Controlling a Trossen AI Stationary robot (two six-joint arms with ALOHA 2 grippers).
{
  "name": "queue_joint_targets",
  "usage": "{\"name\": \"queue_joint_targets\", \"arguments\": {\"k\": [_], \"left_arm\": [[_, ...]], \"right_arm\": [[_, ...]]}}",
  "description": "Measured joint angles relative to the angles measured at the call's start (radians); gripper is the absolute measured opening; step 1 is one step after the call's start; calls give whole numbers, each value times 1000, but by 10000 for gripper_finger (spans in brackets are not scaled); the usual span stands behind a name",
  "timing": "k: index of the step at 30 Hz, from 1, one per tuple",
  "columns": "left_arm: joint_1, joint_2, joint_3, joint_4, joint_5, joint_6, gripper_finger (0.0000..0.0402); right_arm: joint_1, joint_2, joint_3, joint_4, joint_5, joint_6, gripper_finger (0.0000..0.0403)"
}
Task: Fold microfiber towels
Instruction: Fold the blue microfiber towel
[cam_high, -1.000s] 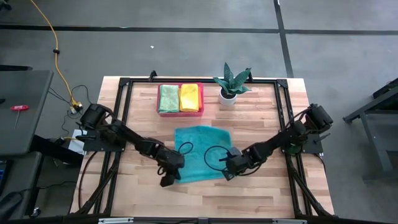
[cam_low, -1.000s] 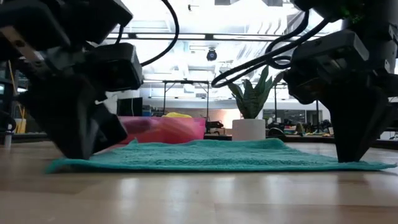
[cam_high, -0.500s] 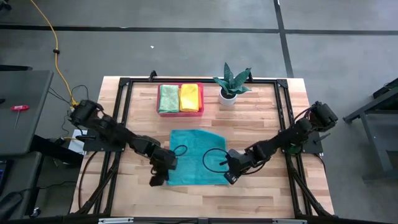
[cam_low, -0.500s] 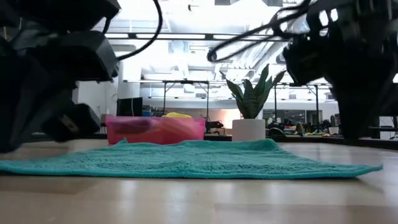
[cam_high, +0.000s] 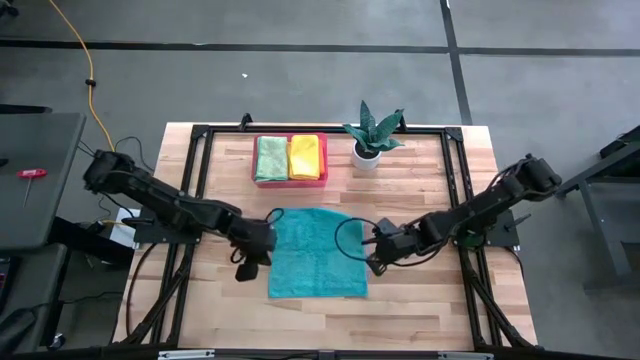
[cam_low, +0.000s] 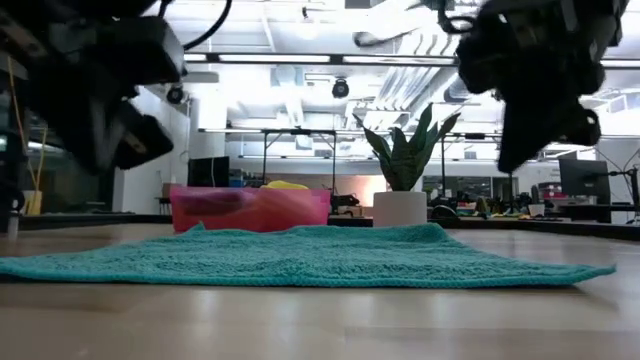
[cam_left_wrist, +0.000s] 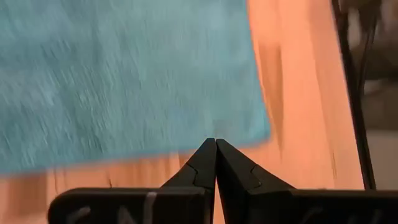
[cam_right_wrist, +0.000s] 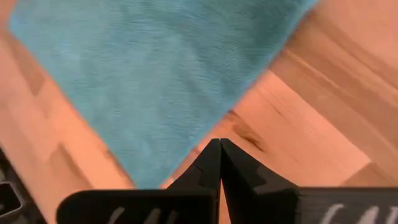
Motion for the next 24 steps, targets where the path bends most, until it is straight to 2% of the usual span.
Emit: {"name": "queue_joint_targets", "arguments": {"k": [3, 7, 9, 13, 16, 19, 24], "left_arm": [[1, -39, -58, 85, -49, -50, 0], [-3, -83, -178, 319, -50, -178, 0], [-8, -97, -239, 466, -72, -250, 0], [-9, -125, -329, 623, -181, -355, 0], [-5, -130, -349, 623, -237, -390, 0], [-6, -123, -344, 631, -249, -389, 0], [-5, -63, -308, 666, -296, -389, 0]], "right_arm": [[-11, -5, -47, 16, -29, 25, 0], [-24, -23, -149, 139, -69, 74, 0], [-34, -45, -196, 167, -59, 105, 0], [-96, -65, -261, 211, -14, 144, 0], [-158, -64, -289, 248, -9, 126, 0], [-226, -35, -306, 333, -23, 78, 0], [-311, 35, -308, 440, -56, 1, 0]]}}
